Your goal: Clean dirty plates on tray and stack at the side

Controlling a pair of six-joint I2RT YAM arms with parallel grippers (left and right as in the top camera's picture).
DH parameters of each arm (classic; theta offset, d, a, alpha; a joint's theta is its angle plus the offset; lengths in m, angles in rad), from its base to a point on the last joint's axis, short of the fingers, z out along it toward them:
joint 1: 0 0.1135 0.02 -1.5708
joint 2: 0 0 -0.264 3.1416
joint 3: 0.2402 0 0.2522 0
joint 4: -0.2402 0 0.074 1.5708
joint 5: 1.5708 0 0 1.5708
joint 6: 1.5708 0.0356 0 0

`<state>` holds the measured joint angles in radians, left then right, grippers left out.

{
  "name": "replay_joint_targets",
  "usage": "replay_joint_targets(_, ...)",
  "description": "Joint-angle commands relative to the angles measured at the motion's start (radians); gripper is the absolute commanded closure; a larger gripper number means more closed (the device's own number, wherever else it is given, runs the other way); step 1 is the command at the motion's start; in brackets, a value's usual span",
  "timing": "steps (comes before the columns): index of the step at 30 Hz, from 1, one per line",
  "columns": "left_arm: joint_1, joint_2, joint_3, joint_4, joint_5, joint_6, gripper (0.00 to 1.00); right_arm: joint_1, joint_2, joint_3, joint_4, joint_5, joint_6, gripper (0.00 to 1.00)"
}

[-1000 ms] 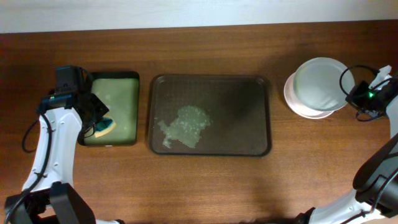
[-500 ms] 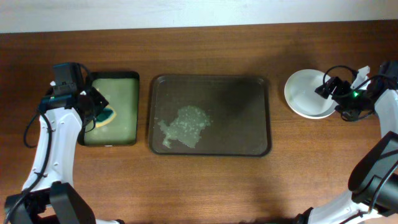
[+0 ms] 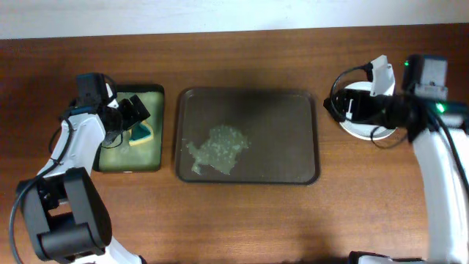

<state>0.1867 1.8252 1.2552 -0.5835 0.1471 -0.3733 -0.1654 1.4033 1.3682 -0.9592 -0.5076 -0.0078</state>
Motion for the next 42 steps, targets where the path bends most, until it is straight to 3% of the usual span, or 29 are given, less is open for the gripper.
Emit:
replay_joint_targets(1,0.004,-0.142,0.078,-0.067,0.014,0.054,0.01,0.008,-0.177,-0.003,-0.056,0.027,-0.018,0.02)
replay_joint_targets(5,0.004,-0.405,0.104,-0.204,0.014,0.054,0.01,0.008,-0.441,-0.016,-0.254,0.033,-0.122,0.02)
replay_joint_targets(11,0.004,-0.496,0.103,-0.275,0.014,0.053,0.01,0.008,-0.81,-0.167,-0.322,0.033,-0.164,0.02)
replay_joint_targets(20,0.003,-0.496,0.103,-0.275,0.014,0.053,0.01,0.009,-0.867,-0.17,-0.343,0.034,-0.164,0.02)
replay_joint_targets(27,0.003,-0.496,0.103,-0.275,0.014,0.053,0.01,0.179,-0.896,-0.197,-0.322,0.1,-0.164,0.02)
replay_joint_targets(32,0.003,-0.496,0.103,-0.275,0.014,0.053,0.01,0.203,-1.149,-0.575,0.065,0.12,-0.165,0.02)
replay_joint_targets(37,0.003,-0.496,0.103,-0.275,0.014,0.053,0.01,0.204,-1.387,-1.124,0.726,0.116,-0.164,0.02)
replay_joint_targets(42,0.003,-0.496,0.103,-0.275,0.014,0.053,0.01,0.204,-1.4,-1.301,1.006,0.183,-0.164,0.02)
